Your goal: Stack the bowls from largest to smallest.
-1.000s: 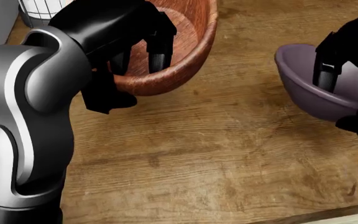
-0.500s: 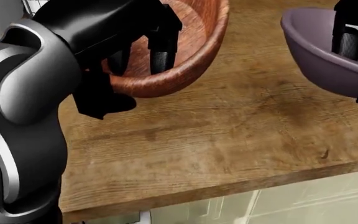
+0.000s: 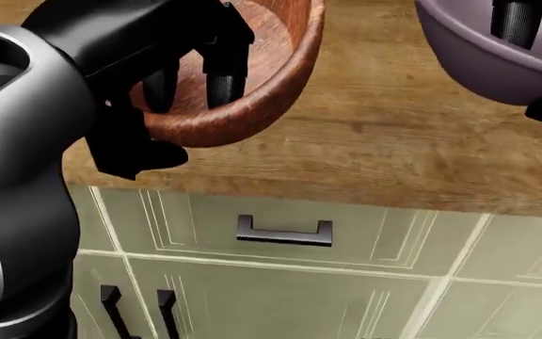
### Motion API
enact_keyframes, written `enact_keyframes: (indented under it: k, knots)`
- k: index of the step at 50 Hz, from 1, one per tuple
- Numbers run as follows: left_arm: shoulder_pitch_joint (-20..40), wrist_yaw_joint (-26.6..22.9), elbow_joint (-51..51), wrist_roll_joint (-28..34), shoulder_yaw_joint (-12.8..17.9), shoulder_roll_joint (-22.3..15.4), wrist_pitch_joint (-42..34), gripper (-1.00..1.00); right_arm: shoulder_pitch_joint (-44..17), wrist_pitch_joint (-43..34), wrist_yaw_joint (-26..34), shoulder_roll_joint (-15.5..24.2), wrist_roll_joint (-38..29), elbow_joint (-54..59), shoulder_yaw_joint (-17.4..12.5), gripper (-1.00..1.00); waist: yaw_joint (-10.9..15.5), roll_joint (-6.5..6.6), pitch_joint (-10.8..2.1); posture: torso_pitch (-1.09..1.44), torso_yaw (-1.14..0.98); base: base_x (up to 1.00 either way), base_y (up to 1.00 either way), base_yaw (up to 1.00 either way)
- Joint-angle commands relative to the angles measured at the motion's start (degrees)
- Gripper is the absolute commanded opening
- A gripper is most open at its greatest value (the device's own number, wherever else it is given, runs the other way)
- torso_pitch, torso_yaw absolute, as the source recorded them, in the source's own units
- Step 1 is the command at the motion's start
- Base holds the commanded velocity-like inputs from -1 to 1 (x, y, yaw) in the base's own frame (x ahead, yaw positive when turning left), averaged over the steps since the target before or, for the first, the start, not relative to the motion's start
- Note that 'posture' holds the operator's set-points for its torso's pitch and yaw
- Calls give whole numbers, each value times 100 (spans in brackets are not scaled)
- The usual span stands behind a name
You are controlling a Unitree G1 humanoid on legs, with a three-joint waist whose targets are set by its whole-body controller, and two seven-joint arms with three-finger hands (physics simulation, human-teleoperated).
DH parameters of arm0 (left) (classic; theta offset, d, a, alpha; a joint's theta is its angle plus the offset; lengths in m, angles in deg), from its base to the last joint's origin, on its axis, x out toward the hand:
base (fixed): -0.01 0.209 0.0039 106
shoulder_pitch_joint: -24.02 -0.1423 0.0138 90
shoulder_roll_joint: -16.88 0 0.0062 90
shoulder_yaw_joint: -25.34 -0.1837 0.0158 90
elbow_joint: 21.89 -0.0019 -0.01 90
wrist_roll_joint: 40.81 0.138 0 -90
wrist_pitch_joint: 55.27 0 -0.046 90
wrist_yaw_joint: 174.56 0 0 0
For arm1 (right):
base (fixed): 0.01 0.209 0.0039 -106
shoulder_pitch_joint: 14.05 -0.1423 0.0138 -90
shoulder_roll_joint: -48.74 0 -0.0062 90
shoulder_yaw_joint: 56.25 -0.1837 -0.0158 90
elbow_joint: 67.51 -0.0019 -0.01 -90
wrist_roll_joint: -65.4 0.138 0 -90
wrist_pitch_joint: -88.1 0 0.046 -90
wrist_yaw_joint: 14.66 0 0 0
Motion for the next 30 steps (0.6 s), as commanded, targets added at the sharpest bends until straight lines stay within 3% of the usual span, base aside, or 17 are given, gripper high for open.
enact_keyframes:
  k: [1,2,3,6,17,20,21,22,23,24,27,30]
  knots:
    - [264,148,124,-36,108,-69,18,-100,-174,-4,-198,39,-36,-19,-28,-100,-79,-23,-190,0,0,0,100,0]
    - [274,138,127,-56,117,-88,13,-100,-157,-8,-255,16,-34,4,-23,-100,20,-156,-215,0,0,0,82,0]
    - [280,160,102,-79,128,-110,18,-100,-161,-12,-307,-6,-37,30,-9,-100,13,-151,-211,0,0,0,65,0]
    - [310,264,-27,-129,127,-131,38,-100,-168,-6,-379,-27,-36,72,12,-100,2,-28,-152,0,0,0,68,0]
    - [296,720,-501,-347,156,-242,170,-100,101,82,-874,-226,31,407,84,-100,-245,426,-142,0,0,0,83,0]
    - [268,817,-562,-360,160,-244,157,-100,199,89,-1044,-326,-3,478,134,-100,-296,671,-180,0,0,0,83,0]
    - [208,828,-540,-368,163,-257,169,-100,217,94,-1069,-345,-11,489,140,-100,-314,847,-228,0,0,0,84,0]
    - [170,850,-536,-378,169,-268,182,-100,214,86,-1079,-360,-22,489,139,-100,-325,1153,-327,0,0,0,86,0]
    - [135,860,-537,-372,168,-277,184,-100,194,75,-1066,-390,-46,483,166,-100,-282,916,-238,0,0,0,88,0]
    - [134,857,-531,-371,166,-277,180,-100,172,71,-1049,-396,-57,481,170,-100,-287,867,-188,0,0,0,89,0]
    - [131,809,-467,-367,170,-282,148,-100,153,62,-1072,-418,-75,506,169,-100,-241,691,-211,0,0,0,89,0]
    - [100,815,-421,-374,186,-285,126,-100,157,49,-1057,-459,-107,477,189,-100,-214,533,-112,0,0,0,89,0]
